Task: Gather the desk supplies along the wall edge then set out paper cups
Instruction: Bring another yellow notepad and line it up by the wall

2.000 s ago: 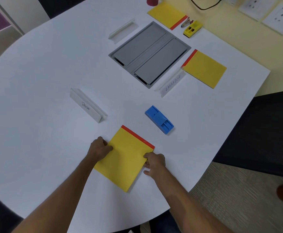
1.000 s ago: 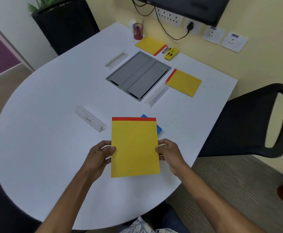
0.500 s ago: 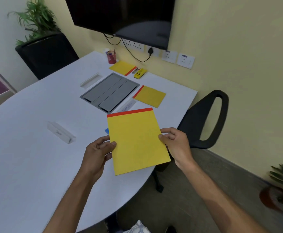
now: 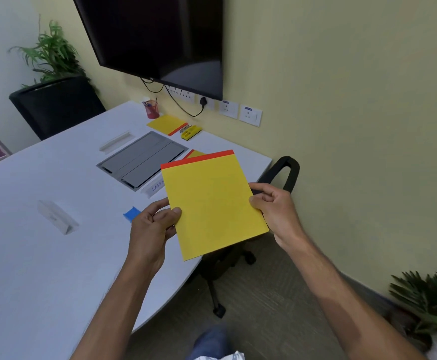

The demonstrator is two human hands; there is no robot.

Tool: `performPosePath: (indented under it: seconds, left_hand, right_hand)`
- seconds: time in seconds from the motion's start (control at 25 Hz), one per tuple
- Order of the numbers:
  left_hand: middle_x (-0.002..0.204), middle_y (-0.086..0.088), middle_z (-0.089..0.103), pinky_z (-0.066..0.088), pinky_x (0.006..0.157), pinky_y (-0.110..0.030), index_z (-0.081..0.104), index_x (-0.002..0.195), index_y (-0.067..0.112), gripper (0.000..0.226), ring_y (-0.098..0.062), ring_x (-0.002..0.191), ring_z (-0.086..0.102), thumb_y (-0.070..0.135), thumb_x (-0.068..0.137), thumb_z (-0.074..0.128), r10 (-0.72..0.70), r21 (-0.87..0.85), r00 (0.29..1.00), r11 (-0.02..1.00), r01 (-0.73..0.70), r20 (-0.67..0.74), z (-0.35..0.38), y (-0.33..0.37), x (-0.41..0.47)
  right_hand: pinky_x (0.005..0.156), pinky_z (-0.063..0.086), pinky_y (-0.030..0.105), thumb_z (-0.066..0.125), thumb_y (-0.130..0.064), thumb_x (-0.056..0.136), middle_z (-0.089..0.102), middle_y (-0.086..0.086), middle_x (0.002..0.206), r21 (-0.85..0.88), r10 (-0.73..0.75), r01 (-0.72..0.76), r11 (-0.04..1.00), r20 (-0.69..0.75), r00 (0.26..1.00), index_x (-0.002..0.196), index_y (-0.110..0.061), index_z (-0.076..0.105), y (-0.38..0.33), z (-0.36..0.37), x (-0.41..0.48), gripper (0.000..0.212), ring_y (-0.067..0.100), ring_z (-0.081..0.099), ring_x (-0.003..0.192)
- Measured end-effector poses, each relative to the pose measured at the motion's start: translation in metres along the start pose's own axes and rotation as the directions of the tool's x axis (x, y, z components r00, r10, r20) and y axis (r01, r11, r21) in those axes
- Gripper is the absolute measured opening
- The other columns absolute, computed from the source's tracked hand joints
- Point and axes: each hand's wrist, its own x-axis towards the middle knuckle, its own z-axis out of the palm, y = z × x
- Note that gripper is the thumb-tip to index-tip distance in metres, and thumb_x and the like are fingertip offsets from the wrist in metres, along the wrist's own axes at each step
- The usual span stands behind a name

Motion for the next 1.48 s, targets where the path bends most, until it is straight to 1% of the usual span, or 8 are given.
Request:
performPosePath:
  seconds: [0.12,0.4,0.6,0.84,1.0,1.12,1.32,1.48]
  left_hand:
    - [0.102,-0.008,0.078,0.059,0.087,-0.04,0.063,0.126,0.009,0.034,-0.029,0.098,0.073,0.005,0.092,0.065,0.005,0.031,1.0,1.0,-0.006,0.017,0.02,-0.002,0.021]
    - [0.1,-0.007,0.078,0.06,0.068,-0.023,0.07,0.113,0.011,0.021,-0.022,0.082,0.076,0.005,0.096,0.058,-0.051,0.028,0.997,0.998,0.05,0.056,0.068,-0.027,0.113]
    - [0.095,-0.01,0.078,0.059,0.066,-0.024,0.071,0.111,0.011,0.022,-0.021,0.075,0.075,0.002,0.094,0.06,-0.123,-0.029,0.992,0.992,0.122,-0.037,0.097,-0.048,0.179]
    - [0.092,-0.013,0.078,0.06,0.065,-0.025,0.068,0.114,0.014,0.024,-0.023,0.076,0.076,0.002,0.093,0.062,-0.197,-0.087,0.965,0.979,0.184,-0.175,0.125,-0.065,0.24]
    - [0.091,-0.013,0.078,0.06,0.066,-0.025,0.068,0.115,0.014,0.024,-0.023,0.075,0.075,0.005,0.093,0.064,-0.23,-0.086,0.943,0.973,0.216,-0.239,0.147,-0.076,0.279]
    - [0.09,-0.013,0.077,0.06,0.066,-0.026,0.066,0.121,0.01,0.028,-0.022,0.074,0.073,0.005,0.093,0.064,-0.263,-0.064,0.928,0.965,0.255,-0.264,0.168,-0.081,0.313]
    - [0.114,-0.026,0.068,0.062,0.075,-0.038,0.051,0.138,0.022,0.054,-0.038,0.102,0.07,0.001,0.091,0.066,-0.345,-0.082,0.917,0.939,0.335,-0.201,0.208,-0.091,0.349]
    - [0.089,-0.018,0.065,0.06,0.067,-0.035,0.054,0.134,0.02,0.053,-0.028,0.078,0.068,-0.006,0.088,0.064,-0.315,-0.091,0.868,0.948,0.304,-0.384,0.243,-0.103,0.372]
  right_hand:
    - [0.097,0.053,0.053,0.063,-0.006,0.092,0.074,0.017,0.095,-0.037,-0.004,0.003,0.999,-0.01,1.0,0.115,-0.024,0.072,0.001,-0.017,0.032,0.03,0.031,0.071,0.097]
    - [0.098,0.053,0.052,0.066,-0.009,0.09,0.073,0.019,0.097,-0.179,0.056,-0.048,0.983,0.04,0.998,0.117,-0.014,0.07,0.013,-0.047,0.157,0.028,0.031,0.07,0.097]
    - [0.098,0.053,0.05,0.07,-0.012,0.089,0.071,0.015,0.103,-0.296,0.154,-0.11,0.949,0.13,0.979,0.123,-0.016,0.067,0.019,-0.048,0.247,0.035,0.028,0.069,0.101]
    - [0.086,0.058,0.051,0.07,-0.011,0.088,0.072,0.01,0.099,-0.374,0.202,-0.106,0.921,0.228,0.953,0.122,-0.023,0.066,0.021,-0.042,0.332,0.037,0.028,0.072,0.091]
    - [0.075,0.06,0.04,0.073,-0.012,0.085,0.067,0.0,0.096,-0.463,0.186,-0.044,0.885,0.266,0.946,0.119,-0.025,0.067,0.035,-0.041,0.389,0.037,0.026,0.069,0.089]
    - [0.075,0.053,0.033,0.075,-0.015,0.082,0.062,-0.001,0.105,-0.549,0.188,0.017,0.835,0.315,0.93,0.13,-0.024,0.059,0.046,-0.046,0.437,0.051,0.021,0.062,0.096]
    - [0.074,0.05,0.03,0.08,-0.008,0.077,0.058,0.007,0.117,-0.531,0.217,0.069,0.845,0.458,0.862,0.129,-0.021,0.061,0.06,-0.06,0.51,0.057,0.023,0.059,0.107]
    - [0.081,0.053,0.036,0.078,-0.003,0.077,0.058,0.014,0.13,-0.511,0.226,0.1,0.854,0.538,0.812,0.129,-0.017,0.061,0.063,-0.067,0.55,0.057,0.026,0.056,0.123]
